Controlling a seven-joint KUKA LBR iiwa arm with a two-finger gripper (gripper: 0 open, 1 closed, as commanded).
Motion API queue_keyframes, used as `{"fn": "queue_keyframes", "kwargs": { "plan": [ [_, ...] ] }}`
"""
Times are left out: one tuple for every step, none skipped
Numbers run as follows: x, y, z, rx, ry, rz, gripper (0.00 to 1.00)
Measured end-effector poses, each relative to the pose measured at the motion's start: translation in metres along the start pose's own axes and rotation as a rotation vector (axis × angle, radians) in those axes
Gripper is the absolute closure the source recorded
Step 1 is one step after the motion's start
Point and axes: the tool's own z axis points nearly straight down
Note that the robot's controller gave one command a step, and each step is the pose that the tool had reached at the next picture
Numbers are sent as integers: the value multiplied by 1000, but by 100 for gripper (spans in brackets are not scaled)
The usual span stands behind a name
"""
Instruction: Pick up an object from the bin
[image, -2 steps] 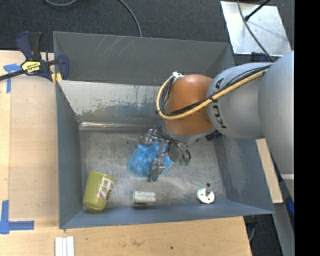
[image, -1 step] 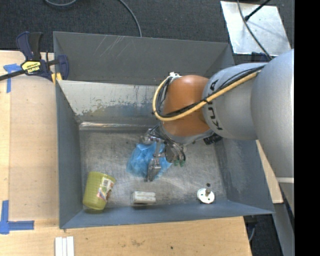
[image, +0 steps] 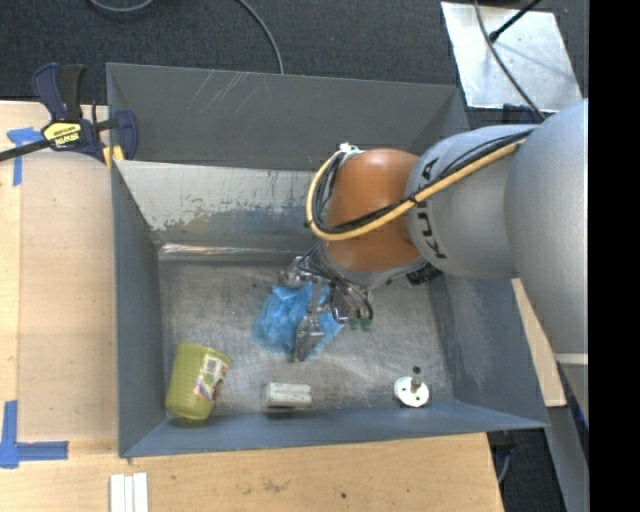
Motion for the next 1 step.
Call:
{"fn": "queue_keyframes", "kwargs": {
  "plan": [
    [-2, -3, -4, 1, -7, 8, 100]
  ]
}}
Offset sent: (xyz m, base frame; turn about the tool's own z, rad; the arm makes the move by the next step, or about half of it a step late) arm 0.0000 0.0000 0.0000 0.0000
